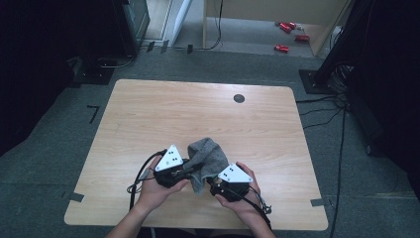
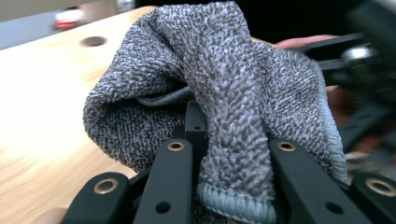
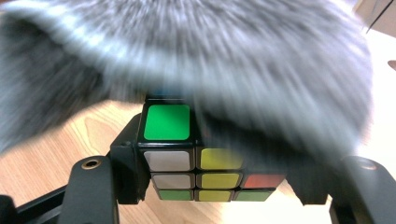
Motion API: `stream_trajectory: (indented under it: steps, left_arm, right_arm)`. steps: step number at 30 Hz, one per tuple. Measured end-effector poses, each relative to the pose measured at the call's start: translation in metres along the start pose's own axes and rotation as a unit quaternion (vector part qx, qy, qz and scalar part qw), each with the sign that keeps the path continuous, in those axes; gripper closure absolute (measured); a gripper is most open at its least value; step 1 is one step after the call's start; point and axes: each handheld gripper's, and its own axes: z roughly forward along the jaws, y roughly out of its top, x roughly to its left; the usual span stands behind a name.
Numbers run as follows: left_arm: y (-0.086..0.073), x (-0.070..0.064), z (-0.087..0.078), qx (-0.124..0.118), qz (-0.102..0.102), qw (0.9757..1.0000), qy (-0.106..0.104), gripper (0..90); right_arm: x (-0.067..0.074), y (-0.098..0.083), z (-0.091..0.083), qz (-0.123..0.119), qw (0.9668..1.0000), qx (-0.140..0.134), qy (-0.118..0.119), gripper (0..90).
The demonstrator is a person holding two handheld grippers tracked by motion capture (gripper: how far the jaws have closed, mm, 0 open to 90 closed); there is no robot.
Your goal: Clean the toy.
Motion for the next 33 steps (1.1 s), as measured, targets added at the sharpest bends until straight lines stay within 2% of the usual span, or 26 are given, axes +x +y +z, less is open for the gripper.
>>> stream_trajectory:
  steps: [2,5,8,10,11,14,16,17,20,22,23,24,26,28,29,30,32,33]
  left_arm:
    - [-0.002,0.014,-0.008,-0.019,-0.038,0.9990,-0.010,79.0]
    - [-0.005,0.031,-0.018,-0.060,-0.093,0.9930,-0.042,78.8]
    - [-0.007,0.034,-0.015,-0.060,-0.118,0.9893,-0.061,78.7]
    - [-0.009,0.033,-0.008,-0.057,-0.131,0.9861,-0.085,78.7]
    - [-0.010,0.031,-0.005,-0.052,-0.134,0.9848,-0.097,78.8]
    - [-0.012,0.028,0.004,-0.033,-0.128,0.9836,-0.123,79.0]
    - [-0.014,0.030,0.006,-0.020,-0.136,0.9812,-0.136,79.2]
    - [-0.015,0.031,0.007,-0.011,-0.132,0.9818,-0.136,79.3]
    - [-0.017,0.030,0.010,0.020,-0.114,0.9875,-0.107,79.2]
    - [-0.018,0.032,0.010,0.024,-0.116,0.9883,-0.096,79.0]
    - [-0.018,0.034,0.008,0.016,-0.123,0.9878,-0.095,78.9]
    - [-0.017,0.037,0.005,0.002,-0.134,0.9859,-0.100,78.9]
    - [-0.015,0.042,-0.003,-0.038,-0.159,0.9790,-0.121,78.9]
    - [-0.013,0.043,-0.009,-0.071,-0.170,0.9725,-0.143,78.9]
    - [-0.012,0.042,-0.009,-0.077,-0.170,0.9705,-0.153,78.9]
    - [-0.012,0.039,-0.008,-0.073,-0.169,0.9701,-0.158,78.9]
    - [-0.013,0.034,-0.001,-0.050,-0.154,0.9752,-0.151,78.8]
    - [-0.014,0.033,0.002,-0.042,-0.152,0.9757,-0.152,78.8]
  right_arm:
    - [-0.003,0.001,-0.004,-0.002,0.9999,-0.016,0.004,34.7]
    - [-0.008,0.003,-0.012,-0.006,0.9992,-0.037,0.011,34.7]
    - [-0.009,0.005,-0.016,-0.006,0.9983,-0.055,0.020,34.7]
    - [-0.007,0.006,-0.017,-0.010,0.9975,-0.063,0.028,34.7]
    - [-0.005,0.007,-0.017,-0.015,0.9973,-0.066,0.030,34.7]
    - [-0.002,0.008,-0.019,-0.029,0.9963,-0.071,0.037,34.7]
    - [-0.001,0.008,-0.021,-0.038,0.9961,-0.073,0.033,34.7]
    - [-0.002,0.008,-0.022,-0.040,0.9957,-0.077,0.034,34.7]
    - [-0.006,0.009,-0.026,-0.031,0.9949,-0.089,0.036,34.7]
    - [-0.007,0.011,-0.028,-0.026,0.9946,-0.095,0.033,34.7]
    - [-0.008,0.011,-0.028,-0.027,0.9944,-0.097,0.032,34.7]
    - [-0.009,0.011,-0.028,-0.028,0.9946,-0.095,0.031,34.8]
    - [-0.010,0.009,-0.026,-0.028,0.9957,-0.084,0.026,34.7]
    - [-0.010,0.006,-0.022,-0.025,0.9967,-0.074,0.024,34.7]
    - [-0.009,0.005,-0.020,-0.026,0.9968,-0.071,0.027,34.7]
    - [-0.008,0.004,-0.019,-0.026,0.9969,-0.069,0.029,34.8]
    - [-0.004,0.005,-0.019,-0.035,0.9959,-0.075,0.037,34.8]
    - [-0.002,0.006,-0.019,-0.039,0.9952,-0.079,0.041,34.7]
